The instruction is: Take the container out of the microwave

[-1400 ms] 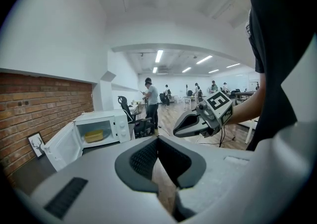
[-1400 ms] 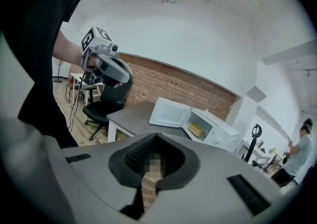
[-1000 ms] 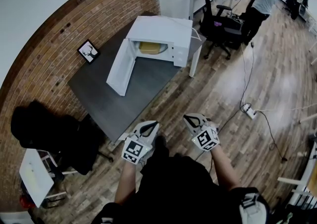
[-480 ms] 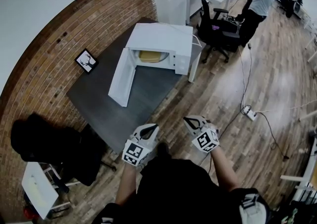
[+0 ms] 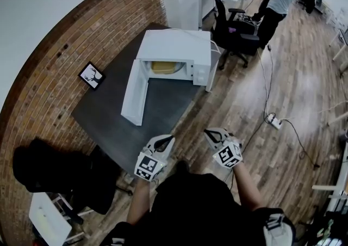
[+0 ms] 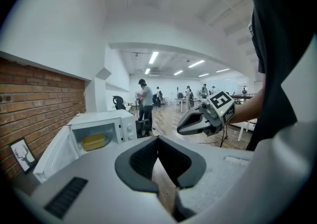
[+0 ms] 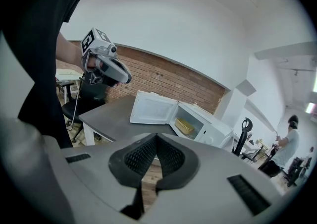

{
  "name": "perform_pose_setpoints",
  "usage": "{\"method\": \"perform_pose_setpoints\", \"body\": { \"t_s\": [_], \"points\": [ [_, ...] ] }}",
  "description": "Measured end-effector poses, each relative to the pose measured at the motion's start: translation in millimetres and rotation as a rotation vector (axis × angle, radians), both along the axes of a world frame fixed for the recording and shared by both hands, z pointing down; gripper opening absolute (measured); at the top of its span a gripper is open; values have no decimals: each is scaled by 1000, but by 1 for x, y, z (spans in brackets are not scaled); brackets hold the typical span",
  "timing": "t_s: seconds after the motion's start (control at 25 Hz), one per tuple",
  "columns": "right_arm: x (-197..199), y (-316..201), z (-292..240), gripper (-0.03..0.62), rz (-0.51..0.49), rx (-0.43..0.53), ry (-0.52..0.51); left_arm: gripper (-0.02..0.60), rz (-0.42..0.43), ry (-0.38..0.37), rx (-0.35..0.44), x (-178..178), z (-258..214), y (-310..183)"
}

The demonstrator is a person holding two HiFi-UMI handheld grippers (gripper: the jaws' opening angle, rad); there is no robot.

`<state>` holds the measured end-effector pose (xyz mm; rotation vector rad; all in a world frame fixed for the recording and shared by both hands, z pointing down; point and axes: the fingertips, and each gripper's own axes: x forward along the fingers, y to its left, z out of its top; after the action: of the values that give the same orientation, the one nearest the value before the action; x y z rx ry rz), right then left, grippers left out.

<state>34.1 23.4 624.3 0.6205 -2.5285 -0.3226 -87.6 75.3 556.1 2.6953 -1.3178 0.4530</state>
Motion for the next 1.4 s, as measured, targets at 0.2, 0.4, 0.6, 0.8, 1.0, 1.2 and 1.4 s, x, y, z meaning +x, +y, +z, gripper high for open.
{"method": "perform_pose_setpoints", "body": {
  "t_s": [0.2,0.4,0.6,0.8,1.0,1.2,1.4],
  "points": [
    [-13,-7,1,-2,26,5,3,2,25,3,-1,-16,3,-13],
    [-26,-14,2,-1,66,12,13,2,64,10,0,-32,7,-24],
    [-38,-12,6,-2,87,9,16,2,86,10,-3,-44,13,-32],
    [-45,-9,15,-2,90,-12,30,2,93,9,-5,-53,15,-38],
    [-51,-17,14,0,93,-10,39,2,103,14,4,-56,10,-49],
    [-52,-27,15,0,87,-17,49,2,109,10,12,-54,7,-63],
    [-55,-49,11,0,69,-10,50,2,128,-4,42,-47,-4,-85]
  ]
}}
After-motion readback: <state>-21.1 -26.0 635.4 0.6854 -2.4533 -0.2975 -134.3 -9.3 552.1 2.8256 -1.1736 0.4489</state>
